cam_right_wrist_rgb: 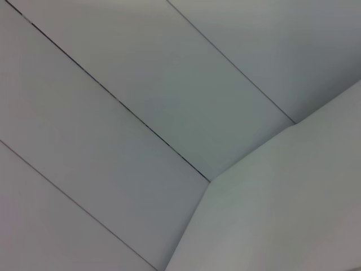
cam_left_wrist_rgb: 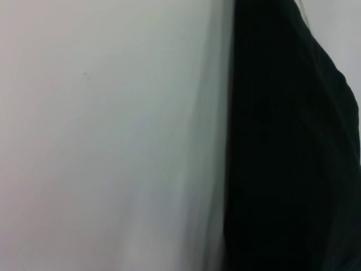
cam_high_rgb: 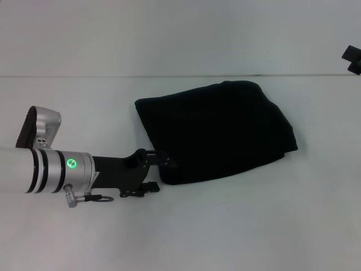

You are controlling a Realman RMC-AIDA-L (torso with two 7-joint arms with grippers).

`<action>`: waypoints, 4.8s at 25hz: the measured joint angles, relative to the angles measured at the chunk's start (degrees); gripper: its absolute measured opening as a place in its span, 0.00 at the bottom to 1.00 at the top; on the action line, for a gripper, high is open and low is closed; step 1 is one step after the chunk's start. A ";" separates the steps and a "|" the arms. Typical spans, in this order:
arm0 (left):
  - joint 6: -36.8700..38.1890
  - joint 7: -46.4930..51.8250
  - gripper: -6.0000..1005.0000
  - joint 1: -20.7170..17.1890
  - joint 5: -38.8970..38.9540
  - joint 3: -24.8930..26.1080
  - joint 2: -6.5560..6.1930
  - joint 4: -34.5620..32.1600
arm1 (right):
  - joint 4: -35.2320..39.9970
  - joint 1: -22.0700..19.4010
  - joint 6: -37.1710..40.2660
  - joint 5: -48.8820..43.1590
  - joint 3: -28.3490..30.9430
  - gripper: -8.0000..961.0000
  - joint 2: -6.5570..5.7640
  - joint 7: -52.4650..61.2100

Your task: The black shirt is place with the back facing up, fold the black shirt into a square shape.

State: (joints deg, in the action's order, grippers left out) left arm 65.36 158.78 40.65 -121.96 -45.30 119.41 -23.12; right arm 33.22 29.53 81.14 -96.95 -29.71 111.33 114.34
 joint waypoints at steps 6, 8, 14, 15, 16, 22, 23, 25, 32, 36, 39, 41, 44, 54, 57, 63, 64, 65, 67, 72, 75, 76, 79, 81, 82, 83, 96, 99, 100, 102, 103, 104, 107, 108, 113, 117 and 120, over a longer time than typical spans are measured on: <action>-0.19 0.03 0.77 0.47 0.15 0.16 0.05 0.27 | 0.00 -0.10 0.07 0.01 0.00 0.77 -0.04 0.00; -0.40 0.14 0.77 0.54 0.18 0.16 0.05 0.32 | -0.05 -0.15 0.08 0.01 0.00 0.77 -0.02 0.00; -0.90 0.69 0.76 0.23 0.56 0.15 0.15 0.37 | -0.52 -0.33 0.16 0.01 0.10 0.77 -0.11 0.00; -0.90 0.69 0.76 0.20 0.60 0.15 0.15 0.37 | -0.52 -0.35 0.16 0.01 0.21 0.77 -0.12 0.00; -0.93 0.70 0.73 0.14 0.65 0.14 0.15 0.37 | -0.52 -0.35 0.16 0.01 0.33 0.77 -0.12 0.00; -1.00 0.73 0.50 0.15 0.67 0.12 0.05 0.37 | -0.53 -0.45 0.16 0.00 0.62 0.77 -0.15 0.00; -1.00 0.73 0.45 0.15 0.67 0.12 0.05 0.37 | -0.53 -0.46 0.16 0.01 0.65 0.77 -0.15 0.00; -0.99 0.74 0.36 0.09 0.64 0.13 0.04 0.36 | -0.53 -0.42 0.16 0.00 0.70 0.77 -0.15 0.00; -0.43 0.51 0.11 -0.06 0.31 -0.17 0.03 0.36 | -0.53 -0.14 0.29 0.01 0.71 0.77 -0.15 0.00; 0.47 -0.88 0.11 -0.38 0.28 -0.50 -0.02 0.36 | -0.53 -0.15 0.58 0.00 0.87 0.77 -0.15 0.02; 1.98 -2.70 0.10 -1.79 0.52 -0.18 -0.39 0.05 | -0.53 -0.26 0.71 0.00 1.22 0.77 -0.16 0.18; 2.61 -3.38 0.10 -3.07 0.97 0.18 -0.61 -0.48 | -0.53 -0.38 0.75 0.00 1.43 0.77 -0.16 0.30; 2.83 -4.11 0.10 -4.18 1.84 0.28 -0.84 -0.76 | -0.53 -0.43 0.93 0.00 1.64 0.77 -0.11 0.39; 5.32 -6.47 0.14 -5.65 6.63 3.77 -1.36 1.74 | -0.61 -0.59 0.96 0.00 1.75 0.77 0.15 0.32; 4.09 -6.60 0.20 -4.74 6.45 3.51 -1.12 2.59 | -0.62 -0.63 0.94 0.00 1.76 0.77 0.19 0.28; 1.05 -6.65 0.44 -2.91 6.18 2.42 -0.69 3.58 | -0.62 -0.57 0.86 0.00 1.76 0.77 0.20 0.15; 0.46 -6.68 0.48 -2.65 6.18 2.39 -0.68 3.82 | -0.62 -0.56 0.81 0.00 1.76 0.77 0.20 0.12; -0.66 -6.69 0.51 -2.31 6.19 2.26 -0.66 4.05 | -0.62 -0.51 0.68 0.00 1.76 0.77 0.20 0.10; -1.21 -6.69 0.58 -2.26 6.21 2.19 -0.61 4.09 | -0.62 -0.47 0.63 0.00 1.76 0.77 0.21 0.10; -2.48 -6.82 0.57 -1.96 6.28 1.58 -0.13 4.02 | -0.62 -0.33 0.53 0.00 1.81 0.77 0.20 0.15; -2.56 -7.17 0.57 -1.74 6.21 0.91 0.02 3.78 | -0.62 -0.22 0.57 0.00 1.98 0.77 0.16 0.27; -2.56 -7.20 0.53 -1.65 6.21 0.76 0.05 3.78 | -0.62 -0.19 0.65 0.00 2.03 0.77 0.15 0.28; -2.58 -7.23 0.40 -1.50 6.20 0.42 0.06 3.74 | -0.62 -0.18 0.83 0.00 2.08 0.77 0.13 0.35; -2.60 -7.24 0.32 -1.49 6.27 0.39 0.06 3.70 | -0.62 -0.25 0.85 0.00 2.09 0.77 0.12 0.41; -2.60 -7.25 0.29 -1.51 6.35 0.39 0.05 3.70 | -0.62 -0.41 0.86 0.00 2.11 0.77 0.11 0.42; -2.61 -7.27 0.25 -1.53 6.45 0.38 0.05 3.70 | -0.62 -0.41 0.86 0.00 2.11 0.77 0.11 0.42; 0.34 -10.02 0.03 -2.69 6.75 0.90 -0.29 2.75 | -0.62 -0.87 1.04 0.00 2.11 0.77 0.23 0.48; 4.08 -10.89 0.03 -5.42 6.80 1.16 -1.77 1.01 | -0.62 -0.88 1.61 0.00 2.31 0.77 0.26 0.54; 5.30 -11.11 0.03 -6.59 6.84 1.35 -2.48 0.35 | -0.62 -0.88 1.79 0.00 2.47 0.77 0.28 0.55; 7.00 -11.58 0.03 -8.42 6.83 1.61 -3.87 -0.09 | -0.62 -0.88 1.84 0.00 2.84 0.77 0.36 0.59; 7.53 -11.75 0.03 -8.99 6.83 1.68 -4.48 -0.10 | -0.62 -0.88 1.83 0.00 3.00 0.77 0.42 0.60; 7.97 -11.95 0.03 -9.46 6.82 1.77 -5.01 -0.14 | -0.62 -0.88 1.79 0.00 3.09 0.77 0.48 0.61; 8.82 -12.46 0.03 -10.08 6.44 1.83 -6.29 0.04 | -1.02 -0.78 1.45 0.00 3.12 0.77 0.52 0.62; 8.86 -12.50 0.03 -10.04 6.33 1.68 -6.47 0.17 | -1.19 -0.69 1.39 0.00 3.12 0.77 0.53 0.62; 8.94 -12.12 0.03 -9.64 4.91 1.51 -6.71 0.40 | -1.40 -0.49 1.37 0.00 3.20 0.77 0.55 0.62; 9.20 -10.96 0.03 -9.51 3.69 1.26 -7.09 0.90 | -1.41 -0.45 1.42 -0.01 3.20 0.77 0.55 0.62; 11.08 -11.04 0.04 -9.77 2.50 1.45 -7.89 -0.44 | -1.41 -0.37 1.39 -0.17 3.09 0.77 0.55 0.62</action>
State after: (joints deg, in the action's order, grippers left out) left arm 76.44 147.74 30.88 -119.46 -43.86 111.52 -23.56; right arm 31.81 29.16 82.53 -97.12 -26.61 111.88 114.96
